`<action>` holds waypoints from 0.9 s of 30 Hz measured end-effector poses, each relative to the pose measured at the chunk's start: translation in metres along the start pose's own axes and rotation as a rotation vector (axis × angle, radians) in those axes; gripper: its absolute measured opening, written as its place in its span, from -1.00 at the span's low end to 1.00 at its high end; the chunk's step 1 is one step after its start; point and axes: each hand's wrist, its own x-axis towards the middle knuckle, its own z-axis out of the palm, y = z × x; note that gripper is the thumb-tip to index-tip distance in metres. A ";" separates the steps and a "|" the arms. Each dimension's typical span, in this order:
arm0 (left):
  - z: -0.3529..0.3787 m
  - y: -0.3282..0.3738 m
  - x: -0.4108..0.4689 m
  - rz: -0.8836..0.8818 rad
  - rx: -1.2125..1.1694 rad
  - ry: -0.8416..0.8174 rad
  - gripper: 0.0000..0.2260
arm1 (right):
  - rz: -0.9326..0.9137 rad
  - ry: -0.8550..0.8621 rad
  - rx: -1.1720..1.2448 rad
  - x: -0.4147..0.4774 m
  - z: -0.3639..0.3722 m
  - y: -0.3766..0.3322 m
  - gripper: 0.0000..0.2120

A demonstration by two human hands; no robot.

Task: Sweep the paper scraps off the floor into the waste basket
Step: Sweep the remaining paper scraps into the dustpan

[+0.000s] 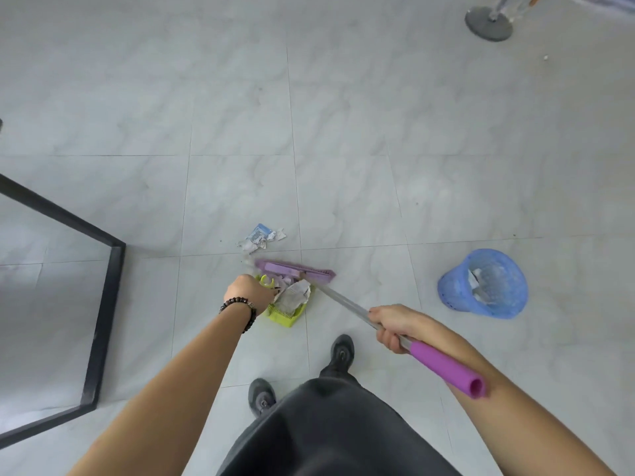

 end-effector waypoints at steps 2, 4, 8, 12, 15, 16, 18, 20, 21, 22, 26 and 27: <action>-0.001 -0.005 -0.003 -0.013 -0.013 0.006 -0.70 | 0.005 0.021 0.075 -0.011 -0.006 -0.004 -0.66; -0.003 -0.015 -0.003 -0.042 -0.043 0.012 -0.68 | -0.036 0.072 0.114 -0.014 -0.006 -0.009 -0.67; -0.004 -0.030 -0.002 -0.143 -0.221 -0.011 -0.58 | -0.023 0.146 0.177 0.001 0.007 -0.029 -0.65; 0.000 -0.033 -0.007 -0.248 -0.542 -0.136 -0.74 | -0.212 0.237 -0.025 0.031 0.045 -0.031 -0.64; 0.000 -0.033 -0.007 -0.296 -0.643 -0.244 -0.82 | -0.239 0.164 -0.170 0.042 0.073 -0.016 -0.66; -0.001 -0.034 -0.006 -0.321 -0.684 -0.293 -0.82 | -0.215 0.127 -0.203 0.040 0.081 -0.008 -0.68; -0.001 -0.038 -0.002 -0.372 -0.787 -0.422 -0.79 | -0.155 0.064 -0.155 0.035 0.090 0.005 -0.75; 0.003 -0.039 0.000 -0.399 -0.910 -0.536 -0.77 | -0.105 0.007 -0.067 0.031 0.087 0.014 -0.78; 0.006 -0.037 0.000 -0.404 -0.979 -0.564 -0.80 | -0.096 -0.019 -0.019 0.030 0.083 0.016 -0.78; 0.009 -0.034 -0.001 -0.405 -1.047 -0.570 -0.84 | -0.089 -0.046 0.041 0.027 0.076 0.017 -0.79; 0.026 -0.021 -0.010 -0.400 -1.191 -0.570 -0.96 | -0.038 -0.106 0.349 0.021 0.058 0.013 -0.94; 0.030 -0.021 -0.012 -0.406 -1.205 -0.575 -0.96 | -0.015 -0.098 0.356 0.022 0.058 0.011 -0.94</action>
